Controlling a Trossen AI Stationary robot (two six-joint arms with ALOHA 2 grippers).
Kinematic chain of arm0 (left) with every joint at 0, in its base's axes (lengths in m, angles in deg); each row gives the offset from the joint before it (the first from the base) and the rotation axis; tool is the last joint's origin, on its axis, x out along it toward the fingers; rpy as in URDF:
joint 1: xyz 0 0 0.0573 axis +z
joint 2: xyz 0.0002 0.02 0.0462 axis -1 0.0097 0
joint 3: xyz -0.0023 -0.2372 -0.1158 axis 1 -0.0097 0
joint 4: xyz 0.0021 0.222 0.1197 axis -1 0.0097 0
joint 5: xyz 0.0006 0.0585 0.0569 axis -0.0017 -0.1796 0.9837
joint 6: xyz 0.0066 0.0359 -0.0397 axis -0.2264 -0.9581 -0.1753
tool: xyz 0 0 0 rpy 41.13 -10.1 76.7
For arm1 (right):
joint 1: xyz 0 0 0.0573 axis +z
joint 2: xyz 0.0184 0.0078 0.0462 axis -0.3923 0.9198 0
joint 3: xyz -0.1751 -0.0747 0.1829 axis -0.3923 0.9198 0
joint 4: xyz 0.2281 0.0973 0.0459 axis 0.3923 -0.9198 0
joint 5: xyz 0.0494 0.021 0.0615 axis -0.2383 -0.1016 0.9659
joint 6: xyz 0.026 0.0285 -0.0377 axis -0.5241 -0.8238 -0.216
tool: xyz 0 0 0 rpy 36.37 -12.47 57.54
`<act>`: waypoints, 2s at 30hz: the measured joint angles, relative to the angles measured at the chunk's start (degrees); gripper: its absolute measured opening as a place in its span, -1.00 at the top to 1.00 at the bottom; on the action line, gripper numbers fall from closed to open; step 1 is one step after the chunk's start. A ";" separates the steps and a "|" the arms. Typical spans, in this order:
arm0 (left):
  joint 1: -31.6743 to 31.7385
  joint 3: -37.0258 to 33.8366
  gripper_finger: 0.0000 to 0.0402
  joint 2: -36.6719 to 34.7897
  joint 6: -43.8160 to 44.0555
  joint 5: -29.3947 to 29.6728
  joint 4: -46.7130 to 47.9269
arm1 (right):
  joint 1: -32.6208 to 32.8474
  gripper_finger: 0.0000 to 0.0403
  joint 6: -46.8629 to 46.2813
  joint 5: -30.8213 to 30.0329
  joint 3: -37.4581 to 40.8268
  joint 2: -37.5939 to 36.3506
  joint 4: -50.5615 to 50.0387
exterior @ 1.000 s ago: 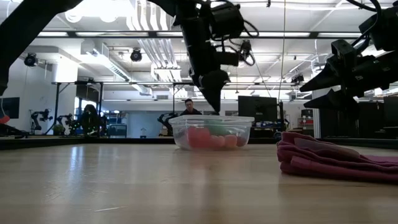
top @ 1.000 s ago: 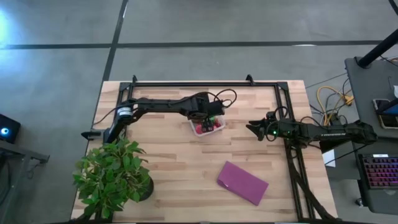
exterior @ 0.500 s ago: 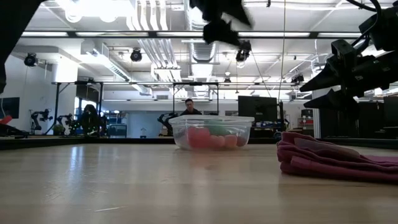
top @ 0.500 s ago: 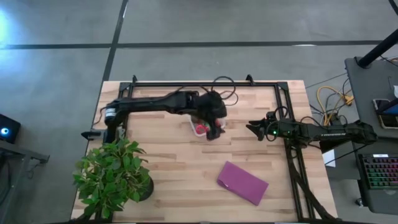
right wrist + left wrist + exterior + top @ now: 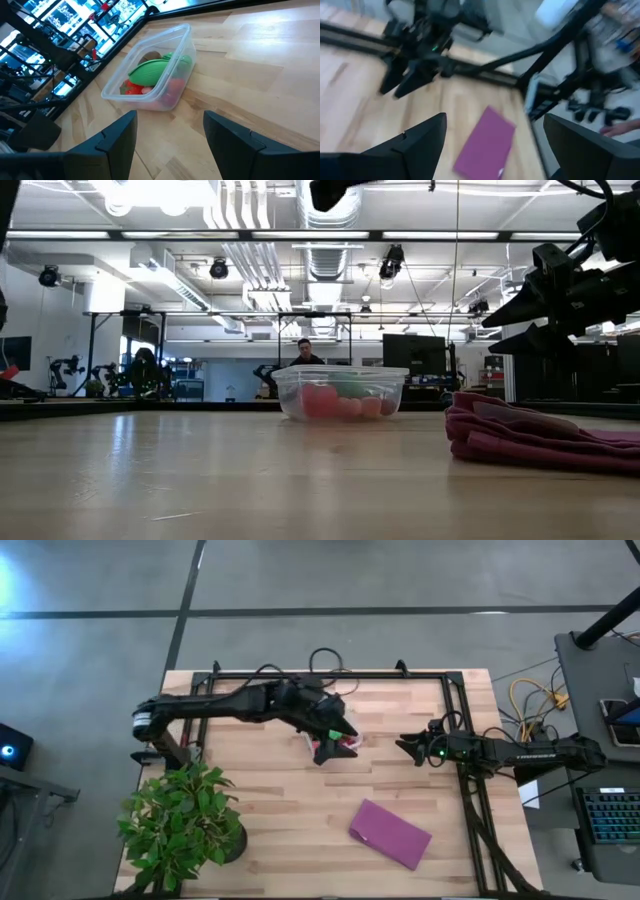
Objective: Pick and placing Produce into tupperware
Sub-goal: Return to Home Position
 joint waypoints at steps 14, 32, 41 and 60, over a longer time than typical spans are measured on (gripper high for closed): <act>-0.59 -35.70 -0.58 -22.00 9.14 -0.35 -36.79 | -0.01 -0.09 0.01 -0.02 0.00 -0.02 0.01; -0.67 -63.49 -0.58 -45.45 10.52 5.98 -59.58 | 0.01 -0.09 0.01 -0.02 -0.01 -0.02 0.01; -0.48 -68.75 -0.58 -54.07 10.56 6.01 -49.70 | 0.00 -0.09 -0.01 0.00 0.00 -0.01 -0.01; -0.35 -81.86 -0.58 -80.00 12.12 7.88 -38.89 | 0.00 -0.09 0.00 -0.01 0.01 0.00 -0.01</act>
